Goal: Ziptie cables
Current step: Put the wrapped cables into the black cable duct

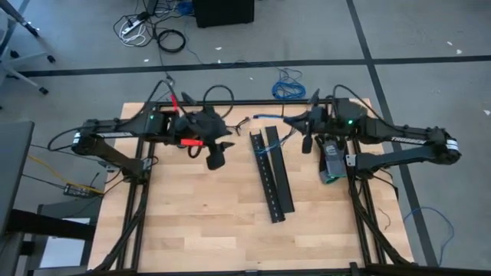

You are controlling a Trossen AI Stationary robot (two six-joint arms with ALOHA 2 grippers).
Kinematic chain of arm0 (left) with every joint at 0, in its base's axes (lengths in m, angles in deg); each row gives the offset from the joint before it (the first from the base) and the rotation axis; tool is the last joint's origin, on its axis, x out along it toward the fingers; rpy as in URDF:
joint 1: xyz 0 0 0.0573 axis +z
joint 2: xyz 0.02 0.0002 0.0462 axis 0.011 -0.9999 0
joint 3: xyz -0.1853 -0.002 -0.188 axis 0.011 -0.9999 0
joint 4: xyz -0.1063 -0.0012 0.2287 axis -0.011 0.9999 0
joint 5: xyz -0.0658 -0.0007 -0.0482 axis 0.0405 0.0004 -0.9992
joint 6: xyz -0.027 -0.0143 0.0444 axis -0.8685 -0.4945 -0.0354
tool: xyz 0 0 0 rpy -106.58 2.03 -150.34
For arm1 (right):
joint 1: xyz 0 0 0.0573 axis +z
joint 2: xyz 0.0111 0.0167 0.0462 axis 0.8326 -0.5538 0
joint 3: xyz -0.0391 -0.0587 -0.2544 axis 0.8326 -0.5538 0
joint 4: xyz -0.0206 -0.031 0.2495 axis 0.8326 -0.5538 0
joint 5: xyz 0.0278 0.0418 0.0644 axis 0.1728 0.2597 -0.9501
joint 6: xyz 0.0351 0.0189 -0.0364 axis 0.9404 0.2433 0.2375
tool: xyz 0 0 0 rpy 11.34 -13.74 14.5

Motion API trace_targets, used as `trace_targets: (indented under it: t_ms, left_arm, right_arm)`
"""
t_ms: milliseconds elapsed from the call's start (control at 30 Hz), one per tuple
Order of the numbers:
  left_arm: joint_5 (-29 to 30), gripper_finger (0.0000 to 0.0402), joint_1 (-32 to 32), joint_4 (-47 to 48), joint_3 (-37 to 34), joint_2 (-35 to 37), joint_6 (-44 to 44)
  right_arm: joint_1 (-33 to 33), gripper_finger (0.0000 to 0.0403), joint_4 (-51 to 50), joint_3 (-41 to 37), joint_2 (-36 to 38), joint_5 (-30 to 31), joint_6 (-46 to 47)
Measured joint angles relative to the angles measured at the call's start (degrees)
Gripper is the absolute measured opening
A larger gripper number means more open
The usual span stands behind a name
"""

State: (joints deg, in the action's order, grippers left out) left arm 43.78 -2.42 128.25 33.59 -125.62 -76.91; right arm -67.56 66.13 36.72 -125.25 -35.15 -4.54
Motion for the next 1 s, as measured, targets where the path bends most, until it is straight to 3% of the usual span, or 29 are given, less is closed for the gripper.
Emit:
trace_targets:
  t_ms: [100,300,533,767,1000]
  left_arm:
    - [0.5,0.0168,-2.0,-2.9,-4.4,1.2,3.4]
    - [1.8,0.0168,-3.9,-30.7,-13.9,1.8,13.4]
    - [2.5,0.0168,-2.1,-62.2,-22.7,1.8,17.9]
    - [-5.3,0.0168,-0.5,-77.0,-25.0,1.3,17.9]
    - [-5.4,0.0168,-0.4,-80.5,-23.9,-0.5,19.5]
  right_arm:
    - [-2.3,0.0000,2.4,0.0,1.4,-3.7,3.2]
    - [-3.5,0.0000,11.2,0.0,-0.5,-12.9,10.3]
    - [-3.2,0.0000,21.7,0.0,-1.7,-20.0,13.5]
    - [-2.3,0.0000,28.0,0.0,-5.1,-23.1,15.5]
    - [-0.4,0.0000,37.0,0.0,-11.9,-25.0,18.3]
